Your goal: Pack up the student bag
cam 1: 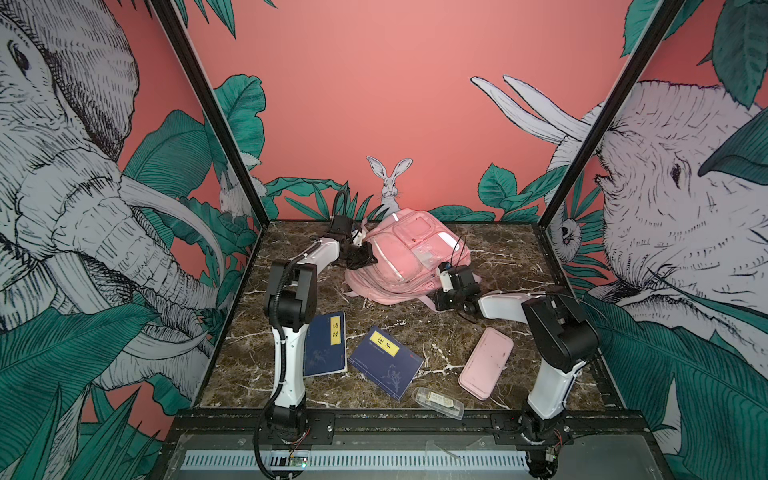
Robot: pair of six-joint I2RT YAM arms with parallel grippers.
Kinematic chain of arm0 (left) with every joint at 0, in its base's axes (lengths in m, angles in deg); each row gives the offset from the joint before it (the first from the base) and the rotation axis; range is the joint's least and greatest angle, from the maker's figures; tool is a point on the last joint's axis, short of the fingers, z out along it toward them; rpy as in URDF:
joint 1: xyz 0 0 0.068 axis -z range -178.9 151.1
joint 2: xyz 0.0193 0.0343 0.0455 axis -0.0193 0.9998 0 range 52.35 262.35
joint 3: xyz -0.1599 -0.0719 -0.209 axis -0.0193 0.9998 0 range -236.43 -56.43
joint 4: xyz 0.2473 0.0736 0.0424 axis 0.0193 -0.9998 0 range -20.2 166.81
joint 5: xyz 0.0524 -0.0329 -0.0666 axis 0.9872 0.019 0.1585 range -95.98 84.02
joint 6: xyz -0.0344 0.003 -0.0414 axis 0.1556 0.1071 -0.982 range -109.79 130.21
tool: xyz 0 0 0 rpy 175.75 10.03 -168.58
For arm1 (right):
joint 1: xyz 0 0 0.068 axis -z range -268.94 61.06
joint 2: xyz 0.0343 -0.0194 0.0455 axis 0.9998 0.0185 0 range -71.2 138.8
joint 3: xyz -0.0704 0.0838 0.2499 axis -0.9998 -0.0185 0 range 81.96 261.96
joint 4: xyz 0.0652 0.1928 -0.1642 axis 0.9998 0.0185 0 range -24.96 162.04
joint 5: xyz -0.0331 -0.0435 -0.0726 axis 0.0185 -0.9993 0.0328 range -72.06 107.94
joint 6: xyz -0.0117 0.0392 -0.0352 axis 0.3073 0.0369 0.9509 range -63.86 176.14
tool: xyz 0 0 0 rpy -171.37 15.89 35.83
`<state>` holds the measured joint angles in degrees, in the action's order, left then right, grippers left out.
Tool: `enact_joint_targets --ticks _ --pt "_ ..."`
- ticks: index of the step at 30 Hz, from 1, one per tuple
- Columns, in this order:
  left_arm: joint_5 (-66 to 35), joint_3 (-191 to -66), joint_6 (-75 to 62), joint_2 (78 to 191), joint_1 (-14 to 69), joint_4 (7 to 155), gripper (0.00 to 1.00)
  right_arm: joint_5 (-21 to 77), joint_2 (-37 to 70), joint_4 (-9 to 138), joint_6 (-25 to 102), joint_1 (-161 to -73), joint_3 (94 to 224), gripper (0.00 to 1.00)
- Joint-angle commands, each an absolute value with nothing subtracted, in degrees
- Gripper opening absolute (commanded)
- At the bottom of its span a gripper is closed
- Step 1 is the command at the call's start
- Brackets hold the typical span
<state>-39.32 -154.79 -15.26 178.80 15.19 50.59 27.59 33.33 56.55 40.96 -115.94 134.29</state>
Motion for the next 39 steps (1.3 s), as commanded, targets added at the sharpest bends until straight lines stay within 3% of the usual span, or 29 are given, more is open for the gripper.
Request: enact_joint_targets --ticks 1,14,28,39 --pt "-36.8 -153.9 -15.8 175.6 15.4 53.6 0.00 29.4 30.6 63.3 40.5 -116.4 135.9 0.02" --pt "-35.3 -152.5 -19.8 175.0 15.4 56.8 0.00 37.2 26.5 78.3 40.8 -116.7 140.8 0.00" --pt "-37.4 -142.3 -34.0 171.8 15.8 74.2 0.00 45.1 36.4 77.3 34.7 -126.4 151.7 0.00" --pt "-37.5 -140.0 -37.2 170.6 16.5 78.0 0.00 51.6 48.0 69.3 23.0 -131.7 163.3 0.00"
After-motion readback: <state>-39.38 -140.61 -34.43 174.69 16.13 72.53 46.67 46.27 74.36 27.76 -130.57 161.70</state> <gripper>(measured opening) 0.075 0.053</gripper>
